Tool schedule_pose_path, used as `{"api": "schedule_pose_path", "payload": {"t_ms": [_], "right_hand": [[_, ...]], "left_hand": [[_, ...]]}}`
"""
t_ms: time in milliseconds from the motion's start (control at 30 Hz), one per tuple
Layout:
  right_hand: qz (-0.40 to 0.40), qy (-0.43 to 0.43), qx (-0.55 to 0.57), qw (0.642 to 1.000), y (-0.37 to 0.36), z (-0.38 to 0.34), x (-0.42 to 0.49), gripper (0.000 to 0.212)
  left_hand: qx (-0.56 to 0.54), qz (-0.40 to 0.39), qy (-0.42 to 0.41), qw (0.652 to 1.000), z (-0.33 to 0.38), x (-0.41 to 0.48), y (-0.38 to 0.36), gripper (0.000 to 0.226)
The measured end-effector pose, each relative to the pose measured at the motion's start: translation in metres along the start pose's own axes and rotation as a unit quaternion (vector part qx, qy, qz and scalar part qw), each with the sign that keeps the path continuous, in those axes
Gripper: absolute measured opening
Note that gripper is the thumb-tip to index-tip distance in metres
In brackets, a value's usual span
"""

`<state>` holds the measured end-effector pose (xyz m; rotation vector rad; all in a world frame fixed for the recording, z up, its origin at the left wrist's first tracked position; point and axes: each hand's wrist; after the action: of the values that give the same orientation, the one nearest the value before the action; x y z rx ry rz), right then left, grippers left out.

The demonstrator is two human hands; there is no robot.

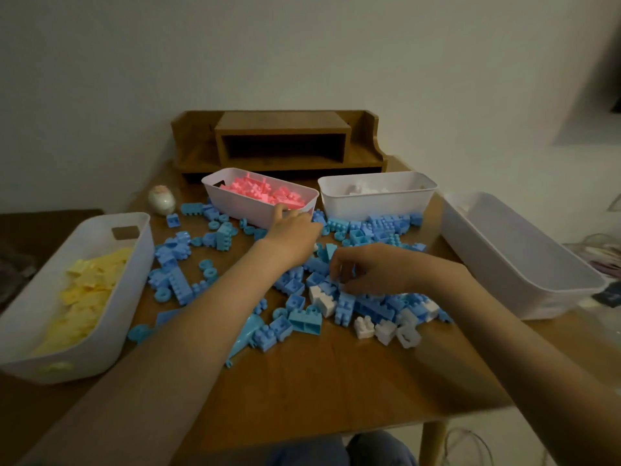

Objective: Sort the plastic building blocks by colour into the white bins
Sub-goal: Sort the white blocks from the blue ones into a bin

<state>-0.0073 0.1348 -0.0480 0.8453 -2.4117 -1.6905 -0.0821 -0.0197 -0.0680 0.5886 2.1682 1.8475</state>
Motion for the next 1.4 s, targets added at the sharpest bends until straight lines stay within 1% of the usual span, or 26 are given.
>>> {"api": "schedule_pose_path", "payload": {"t_ms": [167,300,400,467,500,567,633,700,767,800,833,867,900,933,967,1033,1100,1200,1267,1333,1400], "right_hand": [[0.022,0.003,-0.013,1.0,-0.001,-0.001,0.011,0.021],[0.048,0.018,-0.021,0.998,0.004,0.001,0.017,0.021],[0.089,0.015,0.031,0.995,0.016,0.005,0.02,0.02],[0.151,0.006,0.05,0.987,0.025,0.011,0.025,0.019],[0.197,-0.003,0.044,0.979,0.029,0.017,0.029,0.017],[0.302,-0.041,0.037,0.952,0.04,0.033,0.042,0.015],[0.393,-0.082,0.053,0.915,0.051,0.052,0.055,0.014],[0.453,-0.115,0.061,0.882,0.059,0.069,0.064,0.018],[0.481,-0.151,0.079,0.86,0.064,0.084,0.071,0.024],[0.483,-0.171,0.078,0.855,0.064,0.088,0.074,0.026],[0.468,-0.195,0.06,0.86,0.066,0.095,0.078,0.028],[0.422,-0.225,0.013,0.878,0.067,0.098,0.081,0.029],[0.359,-0.252,-0.043,0.898,0.066,0.098,0.083,0.031],[0.3,-0.268,-0.1,0.91,0.064,0.098,0.085,0.034],[0.26,-0.268,-0.151,0.915,0.063,0.1,0.087,0.036],[0.231,-0.265,-0.176,0.919,0.062,0.102,0.088,0.032],[0.249,-0.255,-0.136,0.924,0.063,0.105,0.09,0.03],[0.287,-0.267,-0.021,0.92,0.064,0.105,0.088,0.036],[0.304,-0.267,-0.006,0.914,0.063,0.102,0.083,0.04],[0.324,-0.252,0.009,0.912,0.061,0.097,0.074,0.048],[0.361,-0.235,0.058,0.901,0.058,0.095,0.064,0.054]], "left_hand": [[-0.041,-0.056,0.037,0.997,-0.007,0.0,0.0,0.027],[-0.1,-0.04,0.03,0.994,-0.013,-0.004,0.0,0.022],[-0.164,-0.014,0.009,0.986,-0.018,-0.004,0.005,0.017],[-0.207,0.003,-0.006,0.978,-0.018,-0.001,0.014,0.017],[-0.219,0.009,-0.015,0.976,-0.017,0.003,0.019,0.018],[-0.227,0.033,-0.022,0.973,-0.016,0.016,0.032,0.02],[-0.247,0.067,-0.01,0.967,-0.013,0.035,0.041,0.023],[-0.264,0.084,0.019,0.961,-0.005,0.054,0.045,0.024],[-0.255,0.089,0.045,0.962,0.007,0.073,0.044,0.024],[-0.252,0.091,0.05,0.962,0.013,0.081,0.042,0.024],[-0.252,0.094,0.048,0.962,0.018,0.092,0.039,0.025],[-0.251,0.094,0.041,0.963,0.023,0.101,0.035,0.028],[-0.248,0.086,0.029,0.965,0.026,0.109,0.03,0.033],[-0.239,0.065,0.016,0.969,0.029,0.117,0.025,0.037],[-0.224,0.035,0.001,0.974,0.031,0.124,0.02,0.04],[-0.198,-0.018,-0.022,0.98,0.031,0.134,0.014,0.042],[-0.194,-0.035,-0.032,0.98,0.029,0.139,0.015,0.04],[-0.222,-0.03,-0.037,0.974,0.03,0.133,0.019,0.038],[-0.252,-0.008,-0.023,0.967,0.034,0.121,0.022,0.038],[-0.278,0.022,-0.007,0.96,0.036,0.105,0.024,0.042],[-0.268,0.032,-0.009,0.963,0.038,0.086,0.028,0.044]]}}
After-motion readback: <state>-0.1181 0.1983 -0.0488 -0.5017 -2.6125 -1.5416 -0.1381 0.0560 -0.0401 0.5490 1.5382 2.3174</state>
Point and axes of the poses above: each hand's wrist, its own x-axis towards the middle knuckle, its own y-axis out of the back of the hand, z = x × y, and after that the axes turned 1 degree about y, right-handed
